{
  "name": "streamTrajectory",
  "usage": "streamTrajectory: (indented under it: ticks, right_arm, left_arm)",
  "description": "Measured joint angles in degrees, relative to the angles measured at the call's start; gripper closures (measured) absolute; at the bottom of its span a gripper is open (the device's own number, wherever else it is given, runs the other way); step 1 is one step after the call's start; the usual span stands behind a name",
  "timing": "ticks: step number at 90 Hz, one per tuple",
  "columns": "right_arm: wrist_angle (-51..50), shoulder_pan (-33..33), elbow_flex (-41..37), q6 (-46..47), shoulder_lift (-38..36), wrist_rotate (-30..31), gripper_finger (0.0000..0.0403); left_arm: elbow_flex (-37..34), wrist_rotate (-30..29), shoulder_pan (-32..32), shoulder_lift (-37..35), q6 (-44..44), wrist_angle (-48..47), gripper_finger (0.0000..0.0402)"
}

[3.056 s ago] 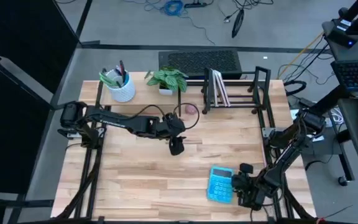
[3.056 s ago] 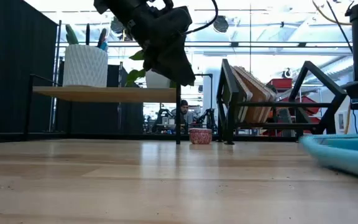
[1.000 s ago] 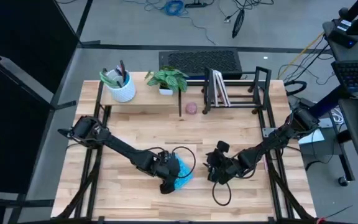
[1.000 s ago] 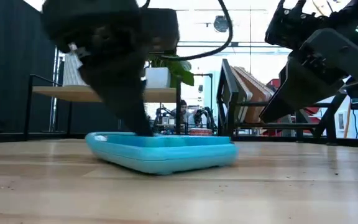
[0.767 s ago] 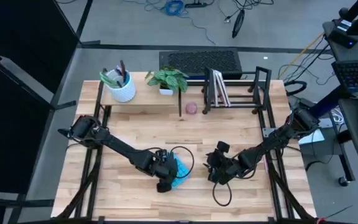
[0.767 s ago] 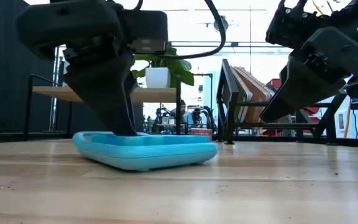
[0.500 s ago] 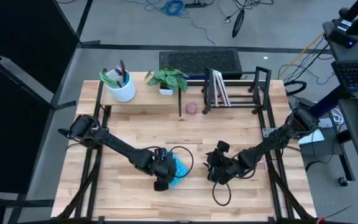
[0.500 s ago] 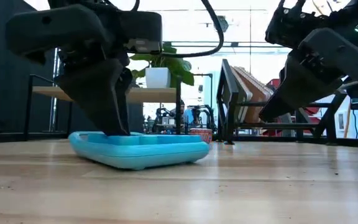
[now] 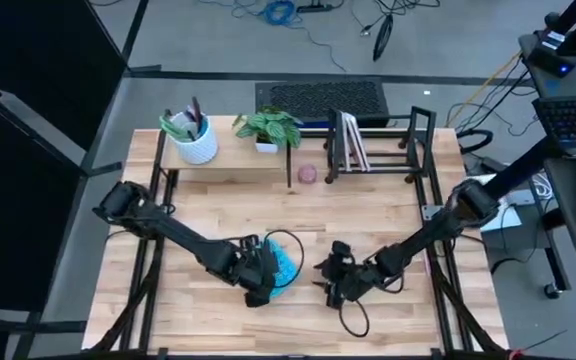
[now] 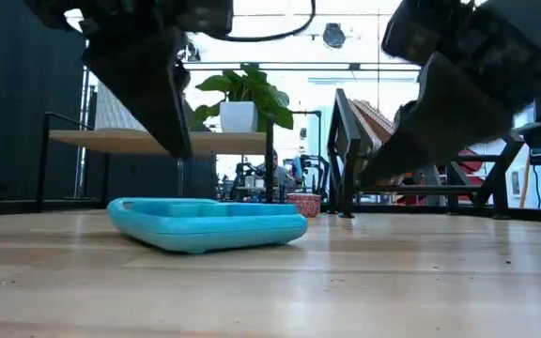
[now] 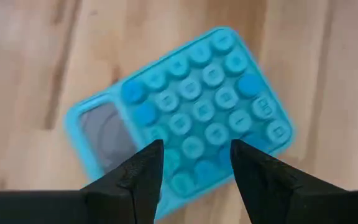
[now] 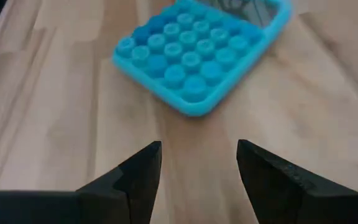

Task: Stock shelves
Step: Put the blue calculator under the shelf

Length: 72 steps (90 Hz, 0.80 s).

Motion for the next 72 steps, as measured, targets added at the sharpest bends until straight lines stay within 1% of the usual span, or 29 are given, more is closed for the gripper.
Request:
streamTrajectory:
  ticks: [12,25,34,53,62,72]
  right_arm:
    - [7.1,-1.4,0.2,2.1,5.2,0.0,0.0232]
    - [7.6,-2.8,3.6,2.2,9.6,-0.7,0.0272]
    - [8.2,-3.3,6.7,1.0,12.4,-3.2,0.0308]
    - [8.1,-5.6,10.1,-4.8,13.6,-5.6,0.0371]
    - [8.3,-7.9,11.6,-4.9,13.6,-5.6,0.0388]
    - [9.7,-10.2,12.2,-5.6,13.6,-5.2,0.0398]
  left_arm:
    - [0.0,-1.9,-1.7,0.0,-3.3,-3.3,0.0228]
    - [0.0,-2.5,-3.2,-0.4,-5.2,-5.5,0.0228]
    - [0.1,-2.5,-4.4,-0.4,-6.6,-6.4,0.0228]
    - [0.1,-2.4,-6.4,-0.5,-9.8,-8.8,0.0228]
    - [0.1,-2.4,-7.6,-0.5,-11.3,-9.0,0.0228]
    - [0.1,-2.4,-8.9,-0.5,-13.8,-9.0,0.0228]
